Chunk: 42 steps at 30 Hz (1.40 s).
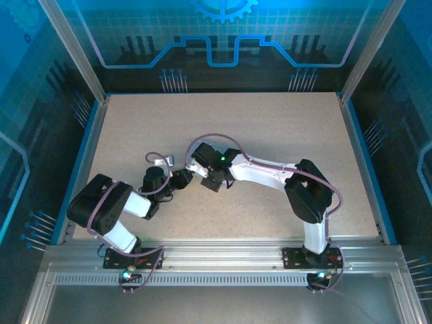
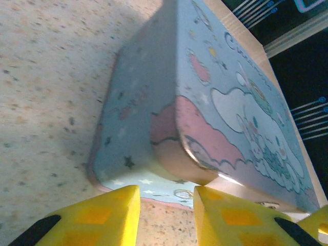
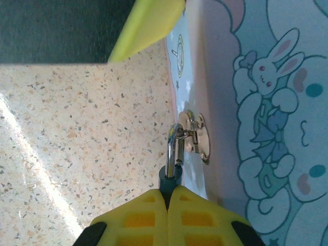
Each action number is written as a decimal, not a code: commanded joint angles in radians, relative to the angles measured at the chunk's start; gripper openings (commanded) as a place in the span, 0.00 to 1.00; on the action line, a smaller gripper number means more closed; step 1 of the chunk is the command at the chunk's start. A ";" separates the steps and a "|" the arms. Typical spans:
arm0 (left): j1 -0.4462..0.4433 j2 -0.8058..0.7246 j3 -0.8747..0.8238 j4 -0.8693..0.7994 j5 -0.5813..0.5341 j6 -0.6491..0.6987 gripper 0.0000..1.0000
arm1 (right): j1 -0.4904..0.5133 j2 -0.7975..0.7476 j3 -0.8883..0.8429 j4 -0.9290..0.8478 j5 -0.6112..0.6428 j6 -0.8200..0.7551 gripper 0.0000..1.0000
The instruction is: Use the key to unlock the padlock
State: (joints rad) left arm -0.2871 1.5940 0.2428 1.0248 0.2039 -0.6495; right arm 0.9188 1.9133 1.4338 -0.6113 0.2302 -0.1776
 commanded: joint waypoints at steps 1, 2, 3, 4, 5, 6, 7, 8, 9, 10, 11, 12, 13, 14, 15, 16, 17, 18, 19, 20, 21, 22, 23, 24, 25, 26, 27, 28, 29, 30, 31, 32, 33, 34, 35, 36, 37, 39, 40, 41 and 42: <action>0.039 -0.042 0.030 -0.079 0.036 0.003 0.34 | -0.013 0.016 0.004 0.041 -0.004 -0.056 0.00; 0.049 -0.053 0.034 -0.088 0.038 0.006 0.34 | -0.012 0.017 0.001 0.050 -0.002 -0.057 0.00; 0.056 -0.064 0.035 -0.102 0.037 0.007 0.34 | -0.012 0.016 -0.002 0.057 0.000 -0.059 0.00; 0.064 -0.076 0.040 -0.118 0.037 0.013 0.35 | -0.012 0.015 -0.006 0.070 0.002 -0.061 0.00; 0.070 -0.086 0.045 -0.135 0.037 0.022 0.36 | -0.012 0.013 -0.009 0.078 0.003 -0.064 0.00; 0.076 -0.093 0.052 -0.154 0.037 0.029 0.36 | -0.012 0.012 -0.013 0.088 0.007 -0.066 0.00; 0.081 -0.094 0.061 -0.170 0.041 0.039 0.38 | -0.013 0.009 -0.017 0.099 0.008 -0.073 0.00; 0.084 -0.094 0.070 -0.180 0.048 0.050 0.41 | -0.014 0.008 -0.022 0.111 0.010 -0.081 0.00; 0.086 -0.092 0.078 -0.185 0.051 0.059 0.43 | -0.014 0.006 -0.027 0.122 0.012 -0.089 0.00; 0.087 -0.088 0.085 -0.190 0.054 0.065 0.44 | -0.015 0.006 -0.030 0.134 0.014 -0.097 0.00; 0.089 -0.083 0.090 -0.188 0.052 0.066 0.45 | -0.016 0.007 -0.032 0.143 0.018 -0.104 0.00; 0.089 -0.079 0.094 -0.184 0.053 0.065 0.46 | -0.018 0.007 -0.033 0.153 0.018 -0.109 0.00; 0.090 -0.072 0.098 -0.178 0.055 0.062 0.46 | -0.021 0.008 -0.036 0.165 0.018 -0.114 0.00; 0.091 -0.062 0.102 -0.172 0.059 0.060 0.46 | -0.024 0.007 -0.040 0.181 0.016 -0.119 0.00; 0.091 -0.057 0.106 -0.166 0.062 0.056 0.46 | -0.028 0.006 -0.042 0.193 0.011 -0.124 0.00; 0.091 -0.049 0.108 -0.160 0.065 0.051 0.46 | -0.029 0.007 -0.044 0.207 0.008 -0.128 0.00; 0.091 -0.042 0.109 -0.154 0.067 0.049 0.46 | -0.031 0.009 -0.043 0.219 0.005 -0.133 0.00; 0.091 -0.037 0.111 -0.150 0.069 0.047 0.46 | -0.032 0.011 -0.039 0.226 0.002 -0.139 0.00; 0.091 -0.034 0.111 -0.149 0.071 0.046 0.46 | -0.034 0.014 -0.033 0.230 -0.003 -0.144 0.00; 0.091 -0.031 0.112 -0.153 0.068 0.048 0.47 | -0.034 0.019 -0.024 0.231 -0.013 -0.148 0.00; 0.091 -0.029 0.113 -0.155 0.068 0.048 0.46 | -0.036 0.023 -0.016 0.229 -0.022 -0.153 0.00; 0.091 -0.025 0.114 -0.161 0.067 0.054 0.46 | -0.038 0.027 -0.008 0.224 -0.035 -0.155 0.00; 0.091 -0.021 0.117 -0.167 0.068 0.059 0.46 | -0.042 0.030 0.006 0.213 -0.056 -0.159 0.00; 0.091 -0.016 0.121 -0.169 0.069 0.063 0.47 | -0.046 0.034 0.015 0.205 -0.073 -0.159 0.00; 0.091 -0.007 0.122 -0.164 0.072 0.063 0.46 | -0.052 0.035 0.024 0.191 -0.098 -0.156 0.00; 0.091 0.005 0.121 -0.151 0.076 0.062 0.46 | -0.062 0.037 0.035 0.174 -0.131 -0.150 0.00; 0.091 0.017 0.121 -0.136 0.081 0.059 0.46 | -0.069 0.037 0.042 0.161 -0.160 -0.143 0.00; 0.091 0.033 0.119 -0.120 0.086 0.054 0.45 | -0.080 0.039 0.051 0.141 -0.198 -0.137 0.00; 0.091 0.049 0.119 -0.104 0.090 0.048 0.44 | -0.090 0.043 0.063 0.114 -0.243 -0.129 0.00; 0.089 0.065 0.119 -0.086 0.096 0.043 0.43 | -0.098 0.046 0.073 0.096 -0.268 -0.119 0.00; 0.088 0.084 0.118 -0.061 0.102 0.036 0.41 | -0.103 0.050 0.080 0.076 -0.293 -0.108 0.00; 0.087 0.105 0.117 -0.039 0.103 0.028 0.40 | -0.108 0.055 0.091 0.053 -0.320 -0.103 0.00; 0.084 0.121 0.115 -0.020 0.101 0.022 0.39 | -0.111 0.062 0.101 0.029 -0.337 -0.098 0.00; 0.079 0.140 0.115 0.001 0.098 0.018 0.38 | -0.113 0.071 0.115 0.001 -0.351 -0.094 0.00; 0.074 0.153 0.115 0.014 0.093 0.016 0.38 | -0.117 0.081 0.132 -0.031 -0.361 -0.090 0.00; 0.069 0.164 0.116 0.019 0.084 0.017 0.38 | -0.119 0.091 0.152 -0.064 -0.369 -0.088 0.00; 0.061 0.170 0.116 0.020 0.074 0.023 0.38 | -0.123 0.101 0.171 -0.096 -0.377 -0.084 0.00; 0.050 0.172 0.119 0.016 0.058 0.035 0.38 | -0.134 0.114 0.196 -0.143 -0.413 -0.075 0.00; 0.045 0.174 0.121 0.015 0.052 0.040 0.38 | -0.141 0.118 0.207 -0.160 -0.442 -0.071 0.00; 0.043 0.177 0.124 0.016 0.051 0.043 0.39 | -0.149 0.123 0.216 -0.176 -0.479 -0.069 0.00; 0.042 0.180 0.124 0.022 0.053 0.043 0.39 | -0.157 0.127 0.224 -0.190 -0.510 -0.068 0.00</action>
State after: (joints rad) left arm -0.2279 1.7485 0.3462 1.0283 0.2665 -0.6258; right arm 0.7776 2.0224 1.6112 -0.6910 -0.1112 -0.2642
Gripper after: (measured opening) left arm 0.384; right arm 0.047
